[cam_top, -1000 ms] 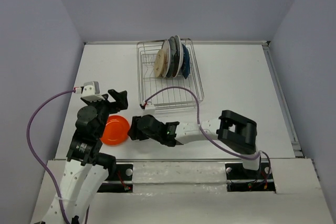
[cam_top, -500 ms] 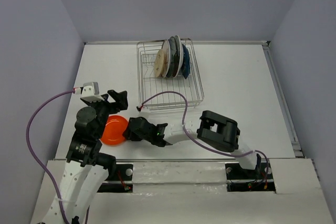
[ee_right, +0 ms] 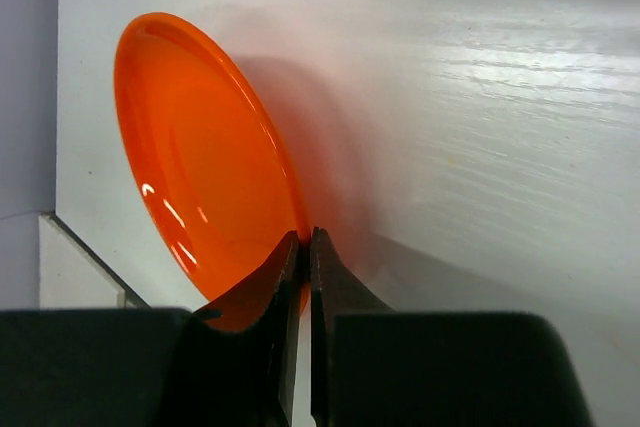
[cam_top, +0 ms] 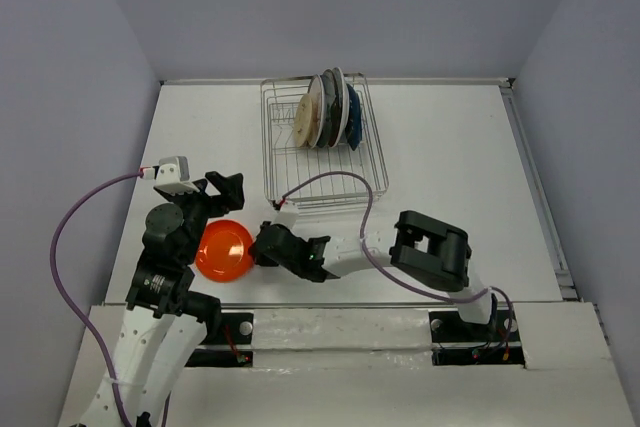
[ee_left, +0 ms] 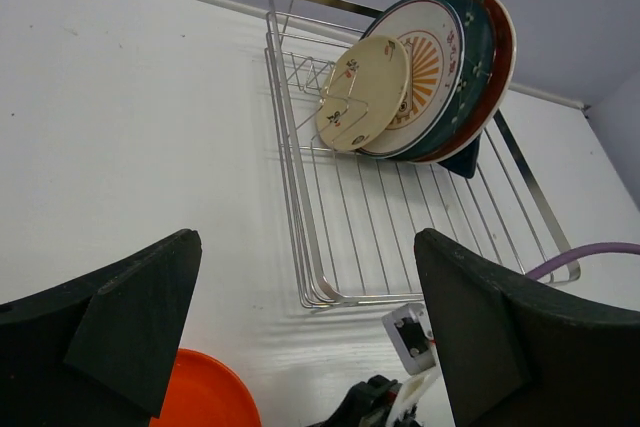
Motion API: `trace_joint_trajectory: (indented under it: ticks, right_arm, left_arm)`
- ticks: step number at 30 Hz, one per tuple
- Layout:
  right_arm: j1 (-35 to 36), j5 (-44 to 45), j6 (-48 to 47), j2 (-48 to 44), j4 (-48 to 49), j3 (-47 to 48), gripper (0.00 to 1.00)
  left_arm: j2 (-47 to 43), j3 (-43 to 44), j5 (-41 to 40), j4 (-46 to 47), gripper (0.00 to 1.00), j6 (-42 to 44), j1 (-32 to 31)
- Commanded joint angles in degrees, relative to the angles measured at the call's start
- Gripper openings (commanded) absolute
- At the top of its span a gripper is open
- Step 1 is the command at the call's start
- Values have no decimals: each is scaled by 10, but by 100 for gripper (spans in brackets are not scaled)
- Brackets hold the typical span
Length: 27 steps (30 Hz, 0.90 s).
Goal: Load the plates into the dish rack
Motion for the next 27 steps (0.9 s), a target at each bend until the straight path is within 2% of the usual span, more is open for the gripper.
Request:
trace_joint_trajectory:
  ticks: [1, 7, 17, 21, 24, 27]
  right_arm:
    - [32, 139, -91, -99, 1, -32, 7]
    - [32, 222, -221, -197, -37, -44, 7]
    - [-70, 97, -295, -324, -60, -89, 7]
    - [-134, 26, -294, -370, -43, -126, 7]
    - [-159, -43, -306, -410, 3, -162, 7]
    - [-178, -92, -320, -424, 7, -164, 7]
  left_arm:
    - [1, 17, 9, 37, 99, -1, -2]
    - [5, 14, 43, 49, 99, 1, -3]
    - [8, 15, 59, 53, 98, 3, -2]
    - [13, 11, 94, 59, 96, 2, -3]
    - [21, 8, 126, 66, 95, -3, -3]
    - [39, 7, 158, 71, 93, -6, -1]
